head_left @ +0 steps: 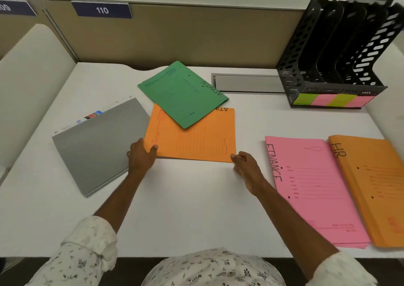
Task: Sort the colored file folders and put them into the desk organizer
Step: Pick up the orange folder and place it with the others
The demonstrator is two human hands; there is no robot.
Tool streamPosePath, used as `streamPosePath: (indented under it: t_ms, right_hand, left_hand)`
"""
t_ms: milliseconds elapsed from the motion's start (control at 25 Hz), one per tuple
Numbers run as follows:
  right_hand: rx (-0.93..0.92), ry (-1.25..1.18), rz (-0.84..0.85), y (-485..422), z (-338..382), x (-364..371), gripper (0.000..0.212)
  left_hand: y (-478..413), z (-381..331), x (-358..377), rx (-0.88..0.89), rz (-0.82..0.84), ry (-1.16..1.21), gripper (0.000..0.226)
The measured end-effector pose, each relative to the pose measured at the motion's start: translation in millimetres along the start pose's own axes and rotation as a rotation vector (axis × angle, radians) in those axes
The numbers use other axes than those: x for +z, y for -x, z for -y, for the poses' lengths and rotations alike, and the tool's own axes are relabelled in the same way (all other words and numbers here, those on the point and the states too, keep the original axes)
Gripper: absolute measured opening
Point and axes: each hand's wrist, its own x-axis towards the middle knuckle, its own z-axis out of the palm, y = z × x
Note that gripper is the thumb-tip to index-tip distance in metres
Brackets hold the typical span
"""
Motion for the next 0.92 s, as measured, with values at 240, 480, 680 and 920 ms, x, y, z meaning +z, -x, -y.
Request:
streamPosePath:
  t_ms: [240, 480, 680, 920]
  right_hand:
    - [0.023, -0.197, -0.151, 15, -1, 14, 0.024]
    - [-0.031, -0.429, 0.008, 67, -10, 66, 0.019]
    - [-0.222, -0.315, -0.005, 98, -3, 60, 0.053]
    - [-0.127, -0.121, 0.091, 109, 12, -5, 0.044]
  left_hand:
    - [10, -12, -34, -0.184, 0.151, 0.621, 0.034]
    - [95, -26, -62, -0.285, 0.504, 0.876, 0.038]
    - [165, -13, -47, -0.190, 0.986, 0.717, 0.040]
    - [133, 32, -48, -0.412, 0.597, 0.991, 0.039]
